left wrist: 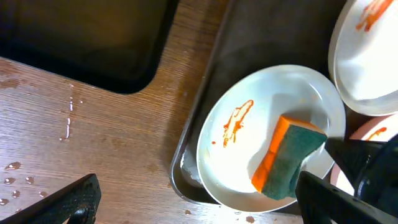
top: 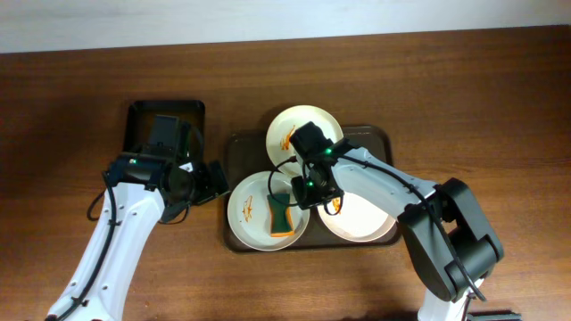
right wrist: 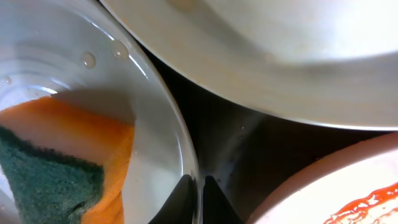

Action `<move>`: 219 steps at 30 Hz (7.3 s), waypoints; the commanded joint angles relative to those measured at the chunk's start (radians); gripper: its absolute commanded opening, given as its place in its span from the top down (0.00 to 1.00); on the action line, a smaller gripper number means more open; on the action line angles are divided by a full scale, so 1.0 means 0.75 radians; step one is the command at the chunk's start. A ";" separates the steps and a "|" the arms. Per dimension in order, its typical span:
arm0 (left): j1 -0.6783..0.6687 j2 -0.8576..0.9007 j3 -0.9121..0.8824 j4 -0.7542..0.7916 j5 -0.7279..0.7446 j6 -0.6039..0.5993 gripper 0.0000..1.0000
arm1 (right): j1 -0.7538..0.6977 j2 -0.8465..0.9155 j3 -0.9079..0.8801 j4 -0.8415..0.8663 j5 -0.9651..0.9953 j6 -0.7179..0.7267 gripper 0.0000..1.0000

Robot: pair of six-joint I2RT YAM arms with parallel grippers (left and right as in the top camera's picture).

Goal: Clean dirty plates on tray and stack at the side
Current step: 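Regrasp the sponge with the left gripper and scrub the lower-left plate, then lift the lower-left plate with the right gripper and place it at the right side, then return the right gripper and grasp the rim of the top plate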

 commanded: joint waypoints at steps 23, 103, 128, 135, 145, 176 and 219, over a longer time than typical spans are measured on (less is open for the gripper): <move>-0.448 0.262 -0.411 0.837 0.125 -0.100 0.41 | 0.014 0.005 -0.019 0.022 -0.039 0.008 0.96; -0.326 -0.126 -0.087 0.490 -0.764 -0.017 1.00 | 0.015 -0.008 0.101 -0.127 -0.095 -0.103 0.96; 0.334 0.139 -0.094 0.568 -0.156 0.229 1.00 | 0.537 -0.009 0.687 -0.539 1.407 -0.168 0.96; 0.334 0.139 -0.094 0.565 -0.144 0.229 1.00 | 0.553 -0.009 0.687 -0.540 1.445 -0.010 0.96; 0.334 0.139 -0.094 0.580 -0.137 0.232 1.00 | -0.308 -0.237 0.688 -0.525 -0.114 -0.052 0.96; 0.334 0.178 -0.094 0.596 -0.136 0.232 1.00 | -1.274 -0.027 0.323 -0.135 -0.733 -0.306 0.34; 0.334 0.361 -0.094 0.939 0.001 0.364 1.00 | -0.058 0.249 0.323 -0.274 -0.245 -0.046 0.96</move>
